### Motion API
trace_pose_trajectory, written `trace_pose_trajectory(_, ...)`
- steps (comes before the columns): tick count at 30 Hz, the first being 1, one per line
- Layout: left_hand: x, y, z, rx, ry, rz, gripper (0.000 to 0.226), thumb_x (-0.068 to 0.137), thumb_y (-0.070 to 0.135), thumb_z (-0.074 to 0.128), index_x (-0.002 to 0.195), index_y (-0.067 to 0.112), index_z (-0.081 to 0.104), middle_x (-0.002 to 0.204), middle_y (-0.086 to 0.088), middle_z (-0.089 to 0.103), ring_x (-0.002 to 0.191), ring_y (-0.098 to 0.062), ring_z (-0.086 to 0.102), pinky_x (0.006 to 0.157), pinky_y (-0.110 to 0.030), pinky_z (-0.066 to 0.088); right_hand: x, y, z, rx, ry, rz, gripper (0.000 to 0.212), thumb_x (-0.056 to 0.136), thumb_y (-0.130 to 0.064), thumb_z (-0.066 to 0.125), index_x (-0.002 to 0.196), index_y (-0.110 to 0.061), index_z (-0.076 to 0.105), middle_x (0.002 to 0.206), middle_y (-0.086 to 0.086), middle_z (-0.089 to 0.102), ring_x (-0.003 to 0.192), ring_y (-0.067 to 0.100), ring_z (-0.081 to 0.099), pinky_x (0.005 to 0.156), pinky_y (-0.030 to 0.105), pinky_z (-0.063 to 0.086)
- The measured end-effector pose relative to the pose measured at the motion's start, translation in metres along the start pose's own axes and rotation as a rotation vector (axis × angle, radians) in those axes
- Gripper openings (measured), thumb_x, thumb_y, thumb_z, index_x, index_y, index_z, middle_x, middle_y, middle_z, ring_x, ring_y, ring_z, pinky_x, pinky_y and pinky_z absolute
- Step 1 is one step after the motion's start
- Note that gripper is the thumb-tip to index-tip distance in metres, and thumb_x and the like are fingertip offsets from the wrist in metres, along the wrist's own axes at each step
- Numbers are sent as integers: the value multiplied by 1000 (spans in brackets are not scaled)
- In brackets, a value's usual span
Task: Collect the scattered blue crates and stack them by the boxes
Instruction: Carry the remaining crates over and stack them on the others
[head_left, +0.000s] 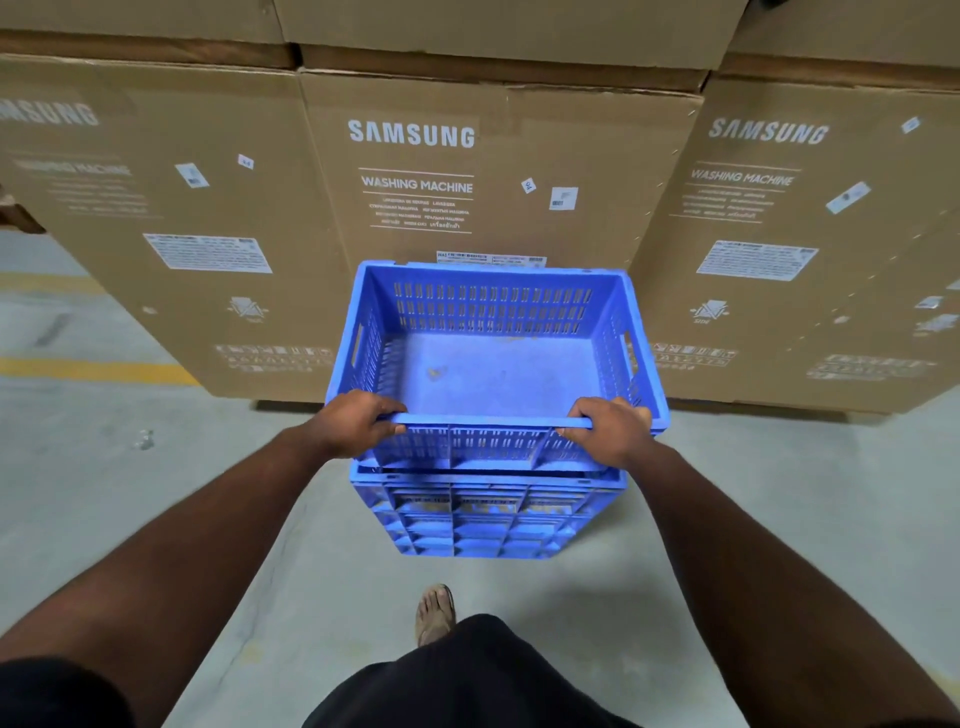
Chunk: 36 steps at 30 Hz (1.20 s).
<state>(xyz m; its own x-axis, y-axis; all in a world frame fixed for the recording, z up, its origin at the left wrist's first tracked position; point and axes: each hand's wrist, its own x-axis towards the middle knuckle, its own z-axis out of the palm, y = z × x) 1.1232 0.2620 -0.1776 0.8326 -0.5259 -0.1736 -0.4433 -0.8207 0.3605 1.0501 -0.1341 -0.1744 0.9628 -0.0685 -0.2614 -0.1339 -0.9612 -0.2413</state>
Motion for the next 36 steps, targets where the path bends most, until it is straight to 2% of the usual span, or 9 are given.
trace_pose_trajectory(7,-23,3,8,1,-28,7,35,97,42,62,127,24,66,114,1,73,105,-23,66,75,-29,43,-20,4,9,5,4,-5,28,90,-64,58,83,-38,55,78,-15,53,112,22,52,91,43,32)
trace_pose_trajectory(15,-28,6,3,-92,-57,10,29,98,37,62,122,22,70,109,1,74,97,-19,67,76,-31,47,-33,2,14,4,85,-29,26,91,-64,57,90,-39,62,91,-15,60,109,21,55,85,38,25)
trace_pose_trajectory(19,-31,4,5,-46,-19,75,37,98,54,49,106,22,66,91,7,66,85,-19,64,71,-33,44,-35,3,20,-9,127,-54,48,82,-80,52,104,-40,67,107,-18,67,111,16,56,89,35,21)
trace_pose_trajectory(21,-29,3,5,-5,-5,126,49,95,66,36,99,25,63,84,11,59,79,-18,62,70,-32,42,-36,2,23,4,170,-49,58,81,-87,43,102,-39,68,105,-21,67,108,12,56,93,34,21)
trace_pose_trajectory(23,-26,5,4,-87,16,119,49,96,64,37,104,27,67,91,14,63,87,-10,63,78,-29,47,-33,1,26,53,241,-31,65,89,-82,26,92,-34,69,96,-17,69,103,13,59,94,36,24)
trace_pose_trajectory(24,-25,8,2,-173,48,93,40,98,58,43,106,29,69,98,15,67,93,-5,64,83,-25,48,-30,1,26,59,264,-28,66,93,-76,21,89,-30,69,91,-14,68,100,15,61,93,37,25)
trace_pose_trajectory(27,-26,17,6,-345,211,49,9,97,30,65,101,31,73,103,13,74,99,1,67,86,-16,49,-22,5,31,12,296,-24,51,102,-57,30,83,-24,64,83,-8,66,95,19,62,90,39,29)
trace_pose_trajectory(31,-34,18,20,-347,311,67,11,95,25,69,98,19,78,96,17,75,92,7,69,80,-15,51,-27,8,43,-66,400,-64,46,103,-48,33,75,-22,57,76,-5,64,84,23,62,87,41,33)
trace_pose_trajectory(36,-26,23,21,-252,349,-4,20,99,34,61,103,24,77,94,40,62,84,23,60,71,0,39,-17,4,38,-46,407,-18,45,104,-46,33,76,-22,59,78,-6,65,86,22,60,84,38,29)
